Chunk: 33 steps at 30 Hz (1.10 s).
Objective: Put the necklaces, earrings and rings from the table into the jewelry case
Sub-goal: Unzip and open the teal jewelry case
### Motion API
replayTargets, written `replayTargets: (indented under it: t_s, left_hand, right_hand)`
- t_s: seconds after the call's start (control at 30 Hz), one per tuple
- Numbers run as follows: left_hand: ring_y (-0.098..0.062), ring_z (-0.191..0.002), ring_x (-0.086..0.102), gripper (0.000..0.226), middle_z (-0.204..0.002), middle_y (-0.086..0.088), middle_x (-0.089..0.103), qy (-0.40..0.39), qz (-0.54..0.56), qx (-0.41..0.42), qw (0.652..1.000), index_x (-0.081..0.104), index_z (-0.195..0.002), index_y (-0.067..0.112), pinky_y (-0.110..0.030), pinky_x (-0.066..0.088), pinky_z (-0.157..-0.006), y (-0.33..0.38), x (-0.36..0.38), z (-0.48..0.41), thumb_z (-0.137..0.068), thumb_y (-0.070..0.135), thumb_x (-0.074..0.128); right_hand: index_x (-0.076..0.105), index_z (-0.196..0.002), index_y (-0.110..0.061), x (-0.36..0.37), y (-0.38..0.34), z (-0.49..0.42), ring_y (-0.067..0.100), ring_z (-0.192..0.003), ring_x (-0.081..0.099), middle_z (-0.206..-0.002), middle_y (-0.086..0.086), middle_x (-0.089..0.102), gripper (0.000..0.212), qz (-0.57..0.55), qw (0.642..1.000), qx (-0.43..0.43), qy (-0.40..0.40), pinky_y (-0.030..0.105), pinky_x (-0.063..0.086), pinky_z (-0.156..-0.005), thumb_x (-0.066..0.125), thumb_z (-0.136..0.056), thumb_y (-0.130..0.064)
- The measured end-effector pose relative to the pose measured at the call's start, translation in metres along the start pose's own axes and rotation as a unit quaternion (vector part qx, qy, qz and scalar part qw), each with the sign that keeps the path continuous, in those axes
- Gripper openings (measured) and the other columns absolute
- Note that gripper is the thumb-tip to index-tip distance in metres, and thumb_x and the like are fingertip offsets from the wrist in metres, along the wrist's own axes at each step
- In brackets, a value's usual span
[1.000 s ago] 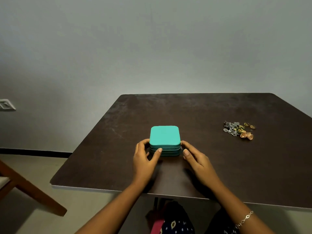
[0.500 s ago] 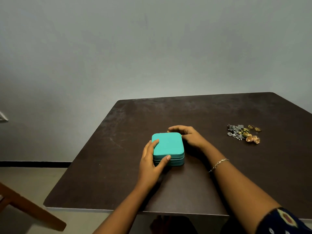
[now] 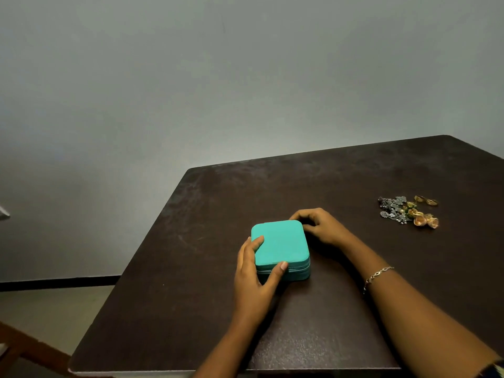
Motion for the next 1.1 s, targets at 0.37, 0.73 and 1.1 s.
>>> replayTargets:
  t_s: [0.37,0.73,1.1]
  left_hand:
    - [-0.003,-0.123,0.039,0.062,-0.137,0.006,0.039,0.002,-0.013,0.003,1.0,0.041,-0.121,0.037,-0.001,0.031,-0.088,0.003,-0.001,0.001,-0.065,0.06,0.055]
    - [-0.01,-0.127,0.036,0.055,-0.142,0.0,0.036,0.001,-0.043,0.013,0.999,0.042,-0.129,0.023,-0.015,0.031,-0.095,0.004,-0.001,0.001,-0.081,0.037,0.063]
    - [-0.013,-0.127,0.037,0.057,-0.142,-0.001,0.035,0.007,-0.052,0.012,0.999,0.041,-0.131,0.021,-0.022,0.035,-0.096,0.008,0.0,0.002,-0.081,0.039,0.062]
  right_hand:
    - [0.066,-0.081,-0.013,-0.005,-0.006,0.016,0.01,-0.085,0.06,-0.085,-0.001,0.067,0.01,0.061,0.99,0.029,0.122,0.018,0.042,-0.069,0.062,-0.083,-0.003]
    - [0.065,-0.08,-0.015,-0.009,-0.015,0.06,0.016,-0.086,0.059,-0.087,0.0,0.067,0.008,0.176,0.98,0.022,0.095,0.031,0.044,-0.076,0.063,-0.081,-0.007]
    - [0.065,-0.078,-0.014,0.018,-0.036,0.112,0.008,-0.071,0.058,-0.078,-0.006,0.063,0.007,0.142,0.983,-0.018,0.117,0.022,0.044,-0.065,0.072,-0.076,-0.016]
Point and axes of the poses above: each hand's wrist, its own z-axis away from the middle knuckle, its own x-axis out of the palm, y = z × x, the point moved 3 cm from there along -z, towards the middle knuckle
